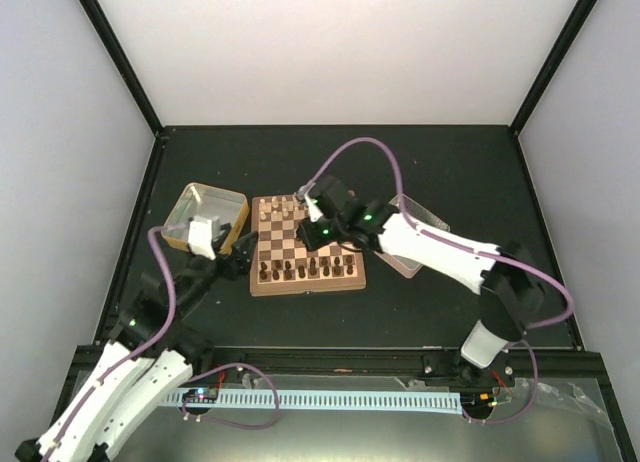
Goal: Set up the chess pieces on the board
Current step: Place the chess piece on the chessboard.
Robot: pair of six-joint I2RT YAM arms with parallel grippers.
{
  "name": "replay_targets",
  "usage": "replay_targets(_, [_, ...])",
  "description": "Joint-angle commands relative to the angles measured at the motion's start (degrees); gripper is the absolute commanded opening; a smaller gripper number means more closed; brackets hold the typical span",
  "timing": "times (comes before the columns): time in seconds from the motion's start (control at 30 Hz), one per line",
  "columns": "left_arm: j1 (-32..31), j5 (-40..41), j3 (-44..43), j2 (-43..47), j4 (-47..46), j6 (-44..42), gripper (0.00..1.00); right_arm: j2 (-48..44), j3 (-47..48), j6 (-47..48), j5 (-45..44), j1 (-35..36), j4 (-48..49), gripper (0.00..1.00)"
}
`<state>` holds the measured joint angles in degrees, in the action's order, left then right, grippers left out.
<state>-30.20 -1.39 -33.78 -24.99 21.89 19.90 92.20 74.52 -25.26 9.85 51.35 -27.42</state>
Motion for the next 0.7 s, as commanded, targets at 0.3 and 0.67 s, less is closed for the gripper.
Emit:
replay_targets(0.3, [0.0, 18.2, -1.1, 15.5, 10.5, 1.5, 0.83, 23.5, 19.5, -0.8, -21.9, 7.4, -15.6, 0.05])
replay_targets(0.67, [0.0, 18.2, -1.5, 15.0, 11.7, 1.1, 0.84, 29.5, 25.0, -1.2, -18.8, 7.4, -23.3, 0.06])
